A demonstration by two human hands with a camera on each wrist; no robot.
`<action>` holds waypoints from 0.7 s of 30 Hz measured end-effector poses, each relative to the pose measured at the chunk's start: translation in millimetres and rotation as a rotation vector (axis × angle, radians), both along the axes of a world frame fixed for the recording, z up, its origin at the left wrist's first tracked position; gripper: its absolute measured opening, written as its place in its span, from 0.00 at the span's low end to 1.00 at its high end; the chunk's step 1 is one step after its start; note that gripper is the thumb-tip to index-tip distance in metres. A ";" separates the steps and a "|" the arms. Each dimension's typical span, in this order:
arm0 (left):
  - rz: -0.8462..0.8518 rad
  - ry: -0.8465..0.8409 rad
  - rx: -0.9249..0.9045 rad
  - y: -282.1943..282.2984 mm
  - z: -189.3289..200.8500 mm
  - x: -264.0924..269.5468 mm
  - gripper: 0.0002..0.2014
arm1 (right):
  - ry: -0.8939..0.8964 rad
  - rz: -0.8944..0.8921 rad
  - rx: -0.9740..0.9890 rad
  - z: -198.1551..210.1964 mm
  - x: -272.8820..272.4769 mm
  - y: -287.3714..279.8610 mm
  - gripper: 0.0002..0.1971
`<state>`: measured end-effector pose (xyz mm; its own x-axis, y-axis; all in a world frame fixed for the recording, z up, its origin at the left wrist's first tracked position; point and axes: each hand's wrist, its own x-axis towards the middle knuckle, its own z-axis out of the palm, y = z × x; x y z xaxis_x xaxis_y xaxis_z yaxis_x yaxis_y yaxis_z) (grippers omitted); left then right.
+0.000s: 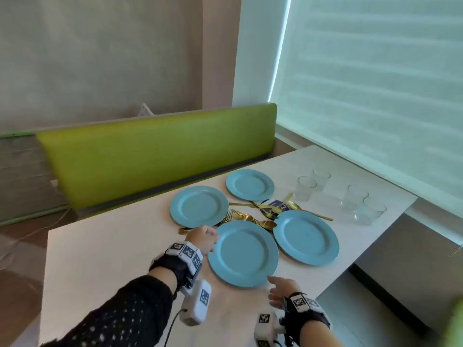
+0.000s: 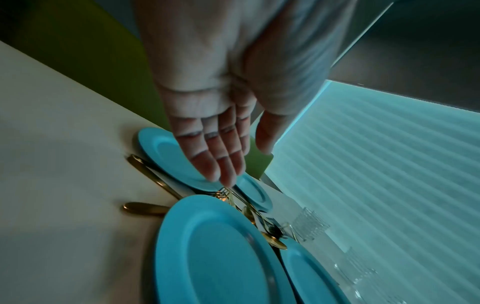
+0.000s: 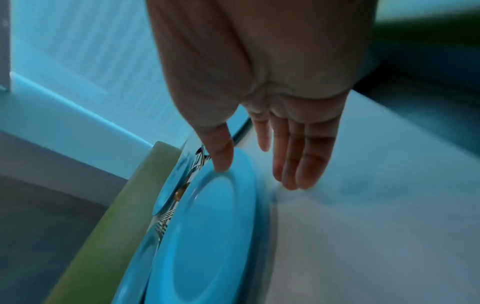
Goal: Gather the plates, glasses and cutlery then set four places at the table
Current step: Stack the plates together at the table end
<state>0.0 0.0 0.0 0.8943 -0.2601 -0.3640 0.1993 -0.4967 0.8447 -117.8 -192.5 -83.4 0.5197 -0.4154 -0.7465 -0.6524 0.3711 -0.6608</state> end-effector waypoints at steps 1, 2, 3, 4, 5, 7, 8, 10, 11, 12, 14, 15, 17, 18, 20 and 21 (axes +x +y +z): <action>0.016 0.004 -0.016 2.8 -2.6 3.5 0.02 | -0.027 -0.046 0.018 -10.3 7.7 1.9 0.12; 0.040 0.012 -0.002 4.9 -3.5 6.6 0.02 | -0.013 -0.055 0.001 -17.6 14.3 1.1 0.13; 0.045 0.014 0.023 8.1 -4.9 8.6 0.02 | -0.013 -0.071 0.000 -23.1 19.8 2.8 0.13; 0.046 0.011 0.040 10.8 -6.6 10.5 0.05 | -0.018 -0.057 -0.004 -24.6 23.8 5.0 0.14; 0.042 0.014 0.057 12.4 -10.1 11.8 0.08 | -0.031 -0.080 0.003 -28.4 26.8 8.0 0.14; 0.040 0.023 0.072 13.8 -14.0 12.6 0.07 | -0.034 -0.113 -0.013 -28.3 28.3 14.0 0.14; 0.037 0.025 0.073 13.3 -13.6 12.8 0.05 | -0.035 -0.107 -0.024 -22.0 27.7 17.2 0.13; 0.044 0.020 0.072 10.5 -15.1 15.4 0.05 | -0.046 -0.109 -0.035 -13.5 27.6 18.4 0.12; 0.048 0.024 0.073 7.8 -16.2 16.8 0.04 | -0.070 -0.112 -0.028 -10.1 27.6 16.8 0.10; 0.051 0.017 0.075 5.4 -16.2 16.8 0.02 | -0.090 -0.113 -0.021 -4.2 26.7 14.5 0.09; 0.070 0.011 0.090 -1.4 -18.0 18.8 0.04 | -0.117 -0.103 -0.026 7.0 26.6 4.8 0.09; 0.073 0.009 0.123 -6.3 -18.5 20.5 0.04 | -0.126 -0.094 -0.035 12.7 26.3 -1.6 0.09; 0.081 0.008 0.164 -17.5 -17.4 24.8 0.10 | -0.128 -0.051 -0.049 29.3 26.2 -15.3 0.09; 0.083 0.004 0.169 -24.1 -17.0 27.2 0.16 | -0.129 -0.027 -0.066 37.5 26.7 -23.3 0.09; 0.108 -0.009 0.205 -39.2 -15.4 34.0 0.20 | -0.140 0.015 -0.100 53.8 29.6 -42.6 0.11; 0.117 -0.008 0.227 -47.8 -13.2 37.0 0.19 | -0.150 0.031 -0.119 62.0 32.5 -53.4 0.12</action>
